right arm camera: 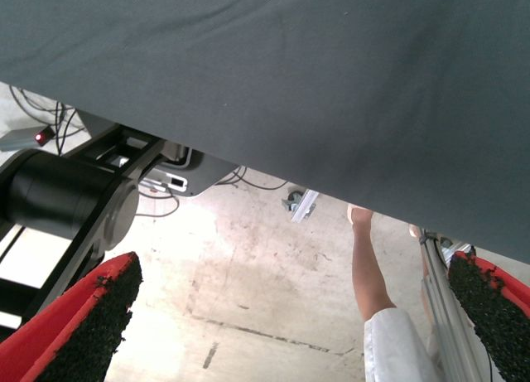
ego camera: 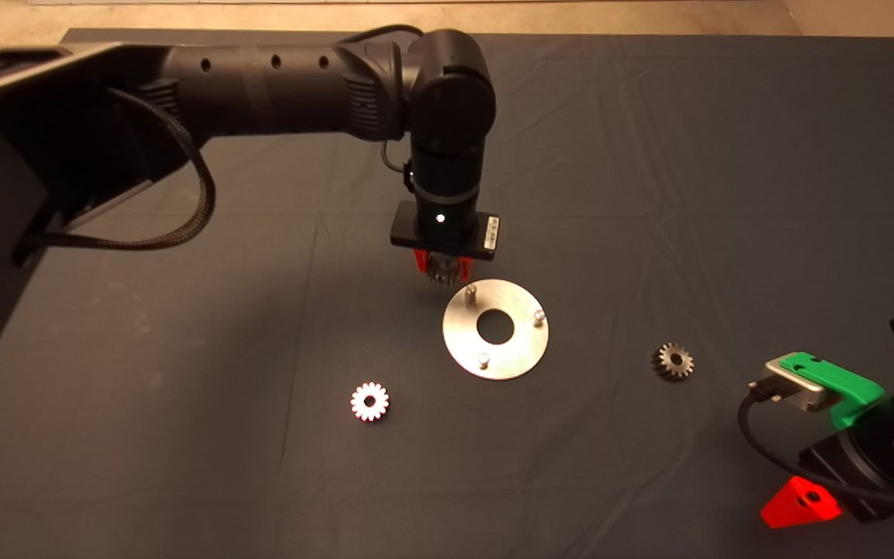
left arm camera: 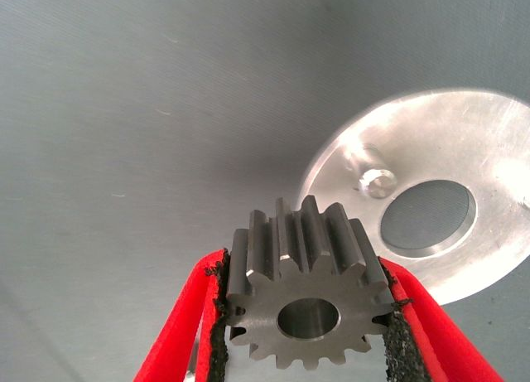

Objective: Install three planetary gears onto the carrier pins

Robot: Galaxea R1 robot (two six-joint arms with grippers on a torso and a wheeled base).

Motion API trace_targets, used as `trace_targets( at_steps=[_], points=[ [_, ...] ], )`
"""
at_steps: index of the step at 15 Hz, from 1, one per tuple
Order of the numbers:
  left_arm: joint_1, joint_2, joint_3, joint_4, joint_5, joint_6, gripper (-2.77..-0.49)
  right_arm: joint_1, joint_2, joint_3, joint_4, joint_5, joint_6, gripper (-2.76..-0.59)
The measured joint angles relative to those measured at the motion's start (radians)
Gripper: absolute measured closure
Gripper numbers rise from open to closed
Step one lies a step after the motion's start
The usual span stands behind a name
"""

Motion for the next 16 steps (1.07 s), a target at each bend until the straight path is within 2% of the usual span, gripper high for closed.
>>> trace_targets(
  at_steps=[2,9,12,16],
  points=[
    [0.025,0.010,-0.028,0.001,-0.004,0.001,-1.00,0.000,-0.001,0.000,0.002,0.000,0.000,-2.75],
    [0.039,0.010,-0.056,0.003,-0.005,0.013,-1.00,0.000,0.000,0.000,0.004,0.000,0.000,-2.75],
    [0.039,0.010,-0.056,0.003,-0.044,0.016,-1.00,0.000,0.000,0.000,0.005,0.000,0.000,-2.75],
    [0.039,0.010,-0.056,0.003,-0.049,0.016,-1.00,0.000,0.000,0.000,0.005,0.000,0.000,-2.75]
  ],
)
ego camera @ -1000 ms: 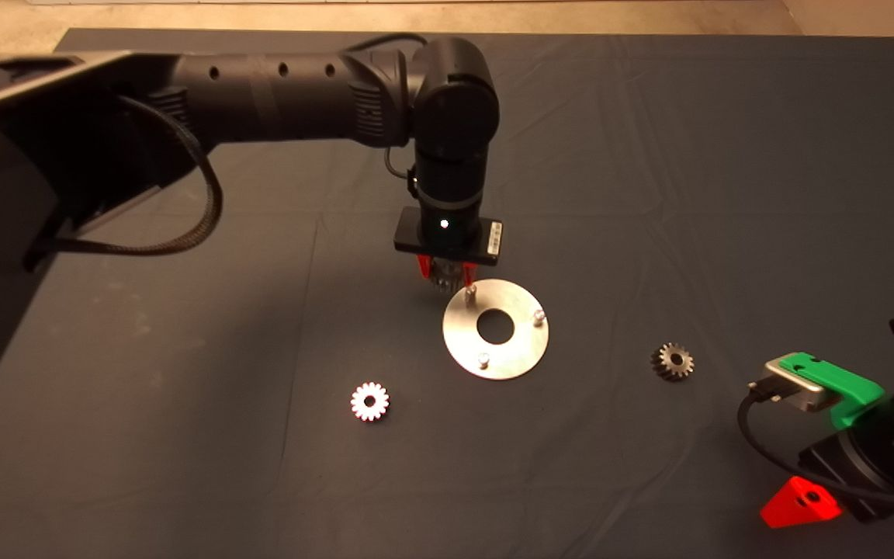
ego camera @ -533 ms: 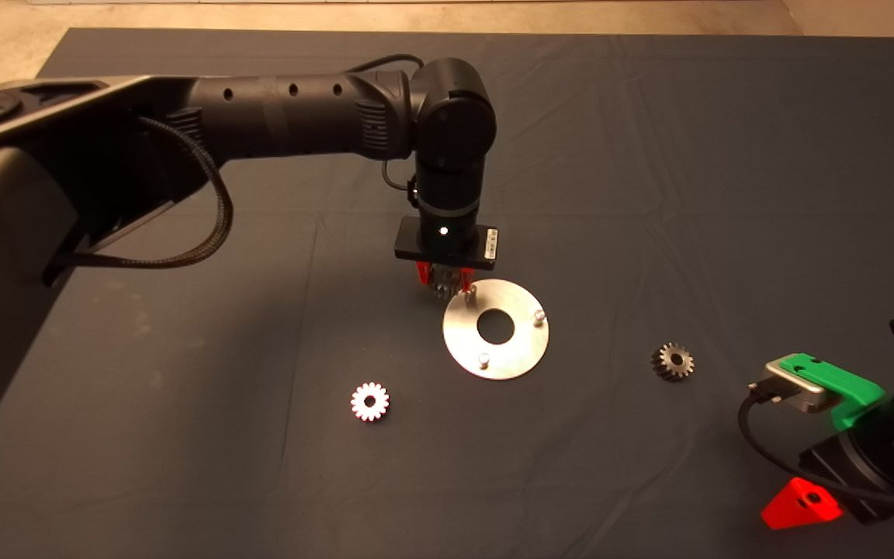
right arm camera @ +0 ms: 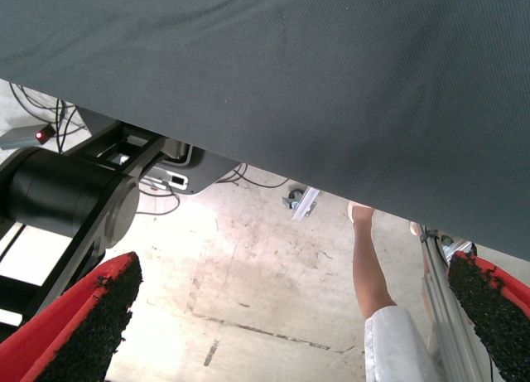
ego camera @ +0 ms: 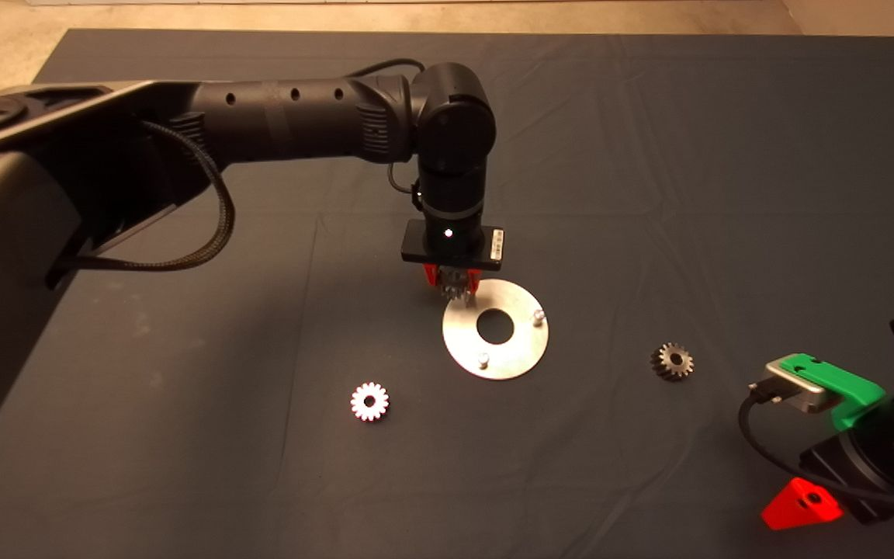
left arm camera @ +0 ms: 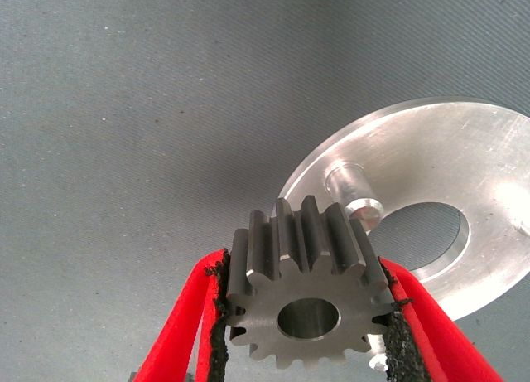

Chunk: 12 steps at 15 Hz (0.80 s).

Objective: Install three planetary gears onto the carrier pins

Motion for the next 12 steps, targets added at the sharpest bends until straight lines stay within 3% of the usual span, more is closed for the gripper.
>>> trace_targets(
  at_steps=[4,9,12],
  points=[
    [0.000,0.001,0.000,0.000,-0.026,0.000,-1.00,0.000,0.000,0.000,0.000,0.000,0.000,-2.75],
    [0.000,0.003,0.002,0.000,-0.027,0.000,-1.00,0.000,0.000,0.000,0.000,0.000,0.000,-2.75],
    [0.000,0.003,0.048,0.000,-0.026,-0.013,-1.00,0.000,0.000,0.000,0.000,0.000,0.000,-2.75]
  ],
)
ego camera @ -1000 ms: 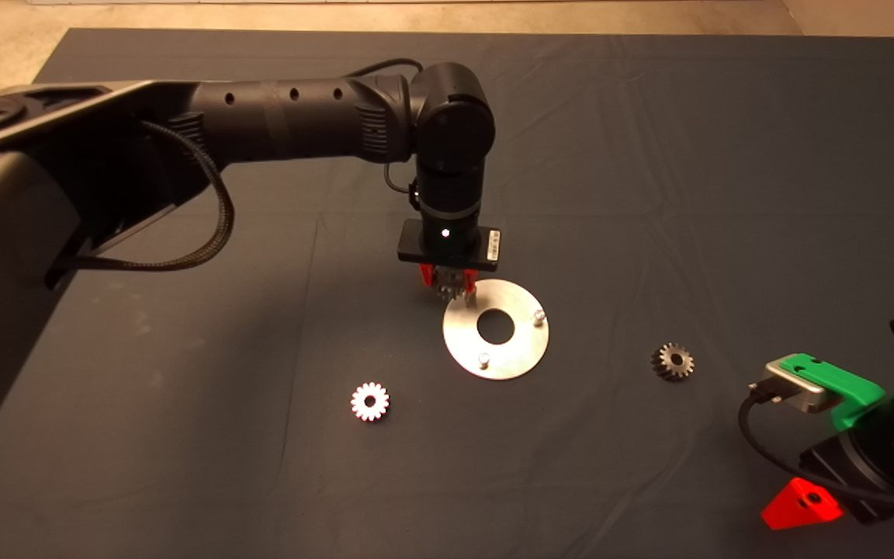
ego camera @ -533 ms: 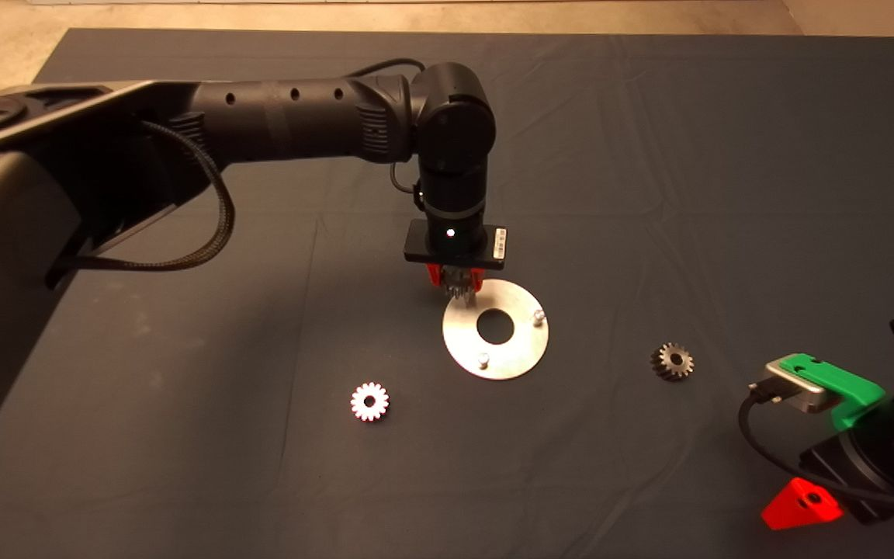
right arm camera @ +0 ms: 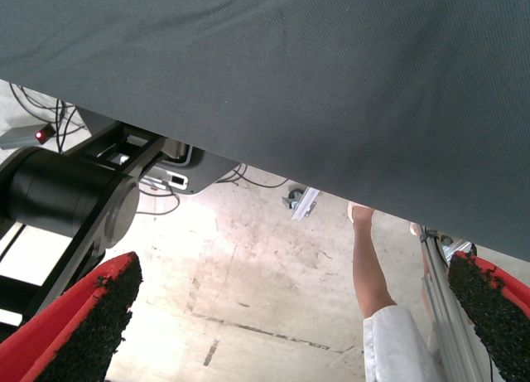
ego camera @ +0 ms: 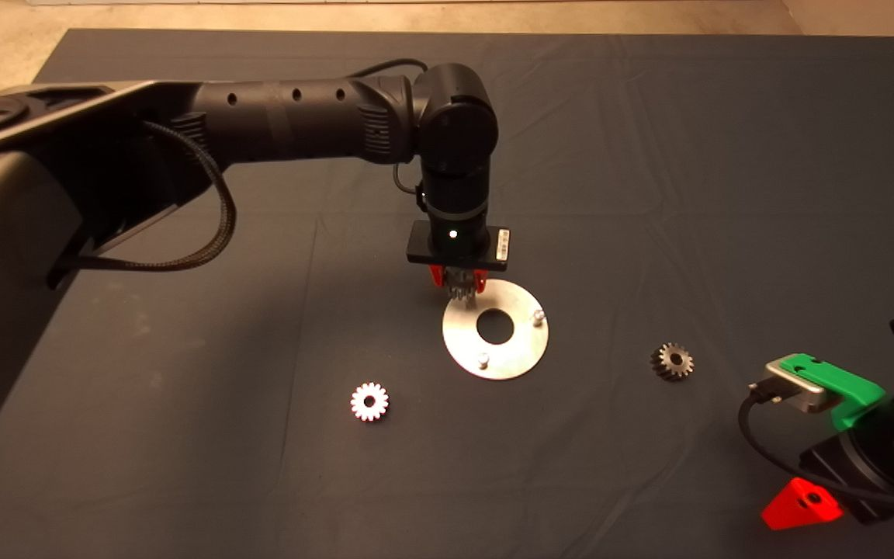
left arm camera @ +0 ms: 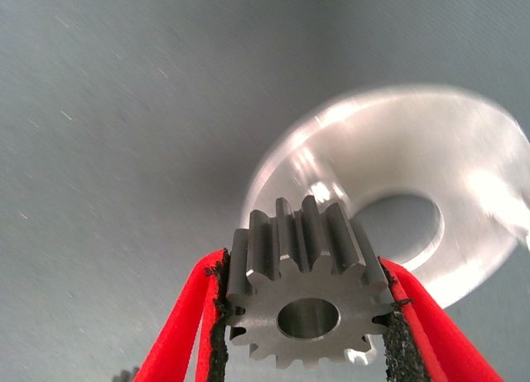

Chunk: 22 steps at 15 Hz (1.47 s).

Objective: Install three planetary gears onto the carrier pins

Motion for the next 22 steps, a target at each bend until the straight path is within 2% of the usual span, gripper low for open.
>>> trace_targets(
  at_steps=[5,10,11,13,14,15,16,17,22],
  points=[
    [0.000,0.001,0.157,0.001,0.011,-0.110,-1.00,0.000,0.000,0.000,0.000,0.000,0.000,-2.75],
    [0.001,0.000,0.220,0.027,0.018,-0.181,-1.00,0.000,0.000,0.000,0.000,0.000,0.000,-2.75],
    [0.006,0.000,0.227,0.040,0.018,-0.184,-1.00,0.000,0.000,0.000,0.000,0.000,0.000,-2.75],
    [0.039,0.000,0.227,0.067,0.019,-0.187,-1.00,0.000,0.000,0.000,0.000,0.000,0.000,-2.75],
    [0.057,0.001,0.227,0.071,0.025,-0.187,-1.00,0.000,0.000,0.000,0.000,0.000,0.000,-2.75],
    [0.063,0.001,0.227,0.071,0.047,-0.187,-1.00,0.000,0.000,0.000,0.000,0.000,0.000,-2.75],
    [0.061,0.001,0.227,0.078,0.070,-0.187,-1.00,0.000,0.000,0.000,0.000,0.000,0.000,-2.75],
    [0.060,0.000,0.227,0.088,0.079,-0.187,-1.00,0.000,0.000,0.000,0.000,0.000,0.000,-2.75],
    [0.059,0.003,0.239,0.100,0.078,-0.188,-1.00,0.000,0.000,0.000,0.000,0.000,0.000,-2.75]
  ],
)
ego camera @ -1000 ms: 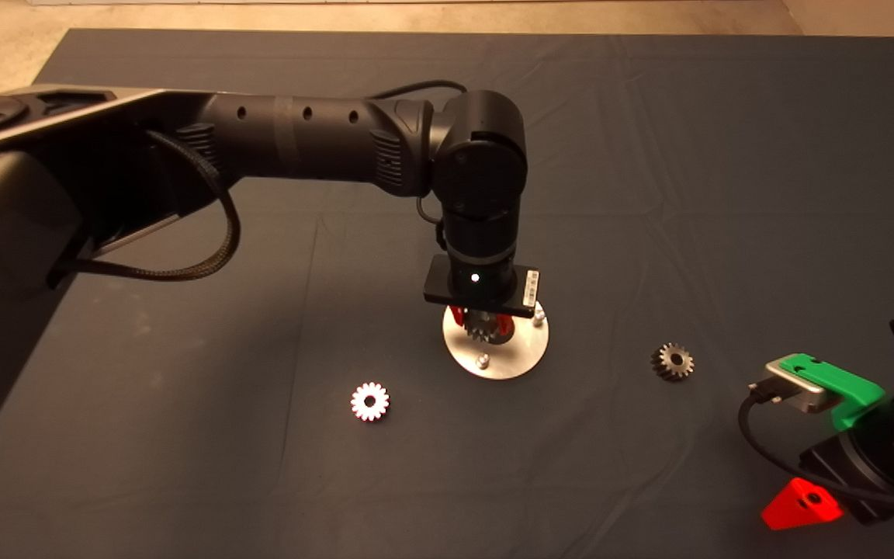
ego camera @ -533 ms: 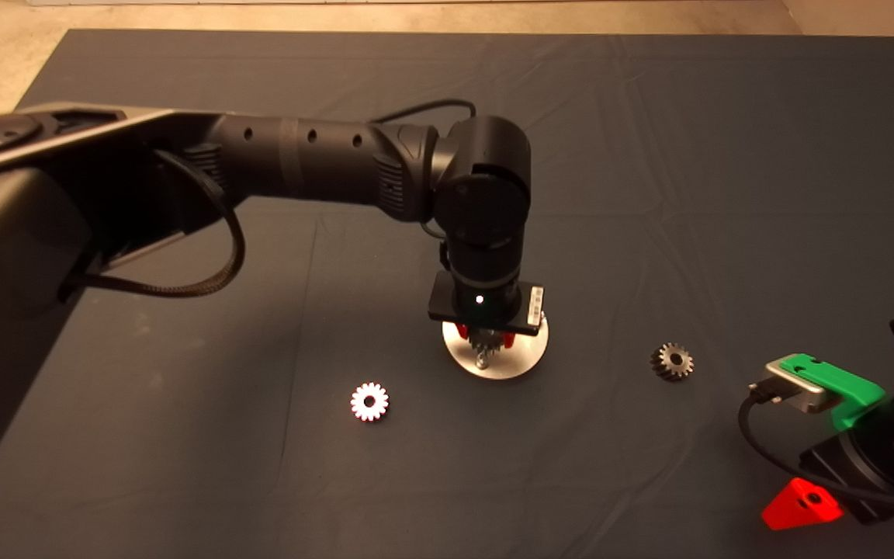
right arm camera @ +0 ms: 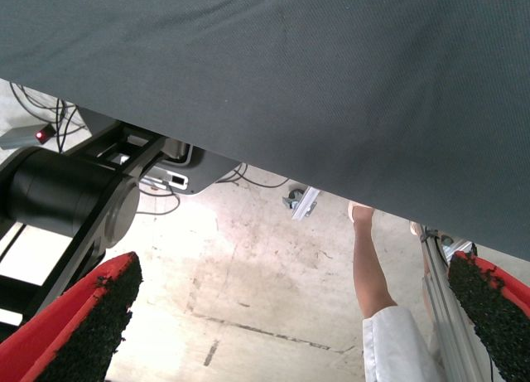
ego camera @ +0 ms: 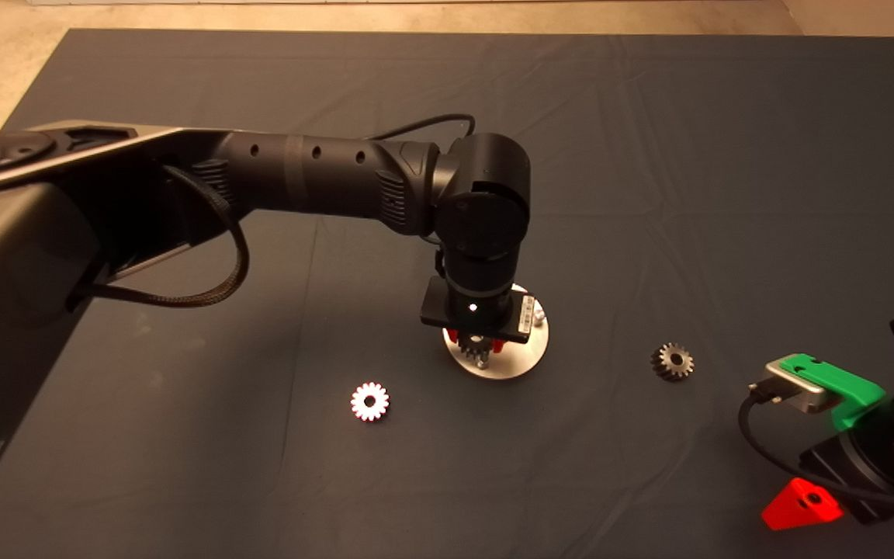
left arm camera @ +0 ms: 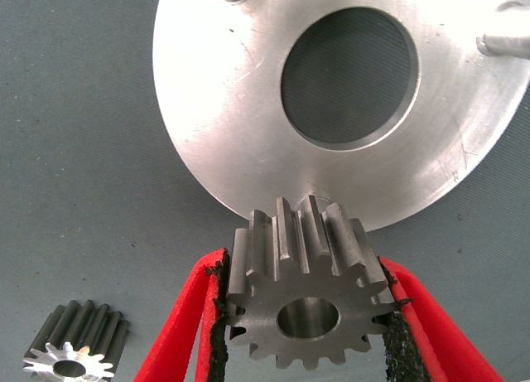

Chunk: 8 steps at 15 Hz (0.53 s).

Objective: Install three planetary gears onto the carrier pins

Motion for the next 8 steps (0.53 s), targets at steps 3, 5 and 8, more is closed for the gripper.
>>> trace_targets(
  at_steps=[3,5,8],
  points=[
    [0.000,0.000,0.022,0.002,0.000,-0.018,-1.00,0.000,0.000,0.000,0.000,0.000,0.000,-2.75],
    [0.000,0.000,0.032,0.002,0.000,-0.021,-1.00,0.000,0.000,0.000,0.000,0.000,0.000,-2.75],
    [0.001,0.000,0.034,0.003,0.000,-0.024,-1.00,0.000,0.000,0.000,0.000,0.000,0.000,-2.75]
  ],
)
